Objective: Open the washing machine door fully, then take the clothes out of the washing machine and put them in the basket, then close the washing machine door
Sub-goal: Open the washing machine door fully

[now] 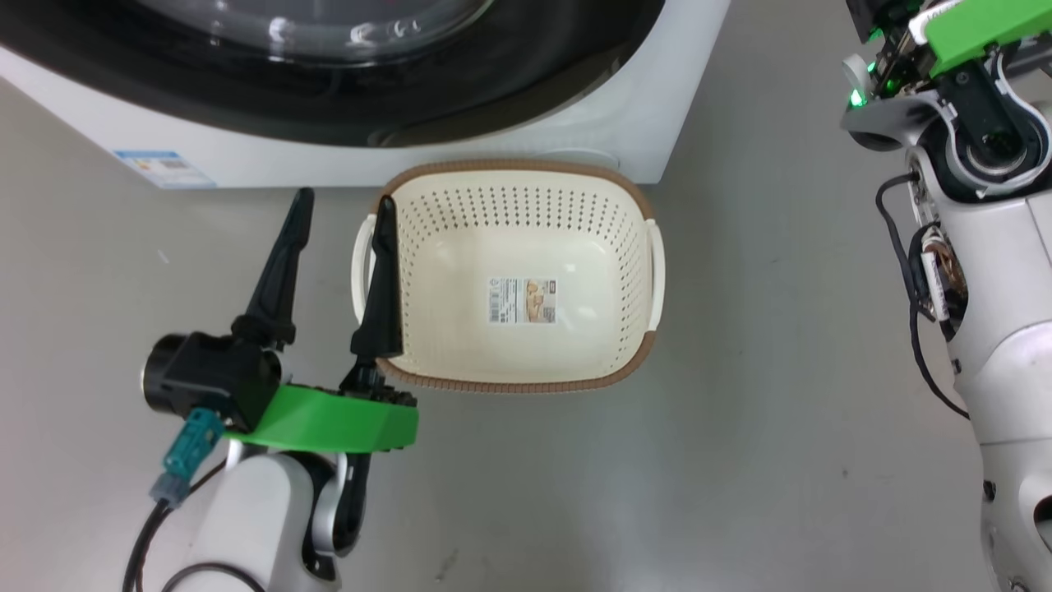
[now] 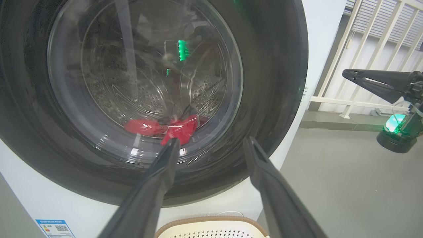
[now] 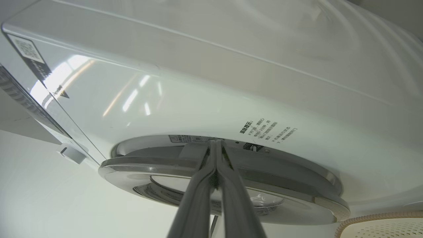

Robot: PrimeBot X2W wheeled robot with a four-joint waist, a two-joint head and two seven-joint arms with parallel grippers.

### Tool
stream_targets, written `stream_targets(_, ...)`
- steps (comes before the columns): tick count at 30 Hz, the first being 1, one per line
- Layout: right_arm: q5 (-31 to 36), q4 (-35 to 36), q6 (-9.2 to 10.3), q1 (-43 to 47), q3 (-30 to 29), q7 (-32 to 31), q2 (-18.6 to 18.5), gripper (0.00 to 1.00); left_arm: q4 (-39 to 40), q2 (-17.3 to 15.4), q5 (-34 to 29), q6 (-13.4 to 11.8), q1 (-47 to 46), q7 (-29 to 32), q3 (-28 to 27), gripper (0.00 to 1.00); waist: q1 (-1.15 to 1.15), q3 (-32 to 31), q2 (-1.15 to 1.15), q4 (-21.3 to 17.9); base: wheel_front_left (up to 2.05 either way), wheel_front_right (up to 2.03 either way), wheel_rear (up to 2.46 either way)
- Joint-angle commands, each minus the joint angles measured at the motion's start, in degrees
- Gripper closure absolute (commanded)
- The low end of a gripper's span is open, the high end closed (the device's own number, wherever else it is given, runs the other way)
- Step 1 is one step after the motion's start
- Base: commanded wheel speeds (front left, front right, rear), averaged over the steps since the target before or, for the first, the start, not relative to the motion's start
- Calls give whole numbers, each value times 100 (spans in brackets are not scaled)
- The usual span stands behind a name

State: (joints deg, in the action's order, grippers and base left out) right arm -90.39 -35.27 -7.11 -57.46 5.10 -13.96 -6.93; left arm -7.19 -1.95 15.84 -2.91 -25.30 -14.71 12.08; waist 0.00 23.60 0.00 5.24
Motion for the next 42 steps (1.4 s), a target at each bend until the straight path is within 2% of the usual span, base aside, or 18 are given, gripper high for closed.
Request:
stream_targets(1, -114, 121, -37, -138, 54, -67, 84, 100, 178, -93, 38, 46, -119, -29, -136, 0, 0, 127, 0, 77, 0, 0, 0)
stream_targets(10, -403, -198, -37, -676, 126, -782, 41, 100, 201, -93, 107, 32, -263, -29, -19, 0, 0, 400, 0, 213, 0, 0, 0)
stream_targets(17, -450, -346, -37, -884, 223, -1092, 8, 100, 177, -93, 154, 29, -279, -29, 39, 0, 0, 465, 0, 304, 0, 0, 0)
stream_targets(42, -458, -676, -37, -1411, 305, -1396, -96, 100, 112, -93, 255, 75, -517, -29, 225, 0, 0, 782, 0, 621, 0, 0, 0)
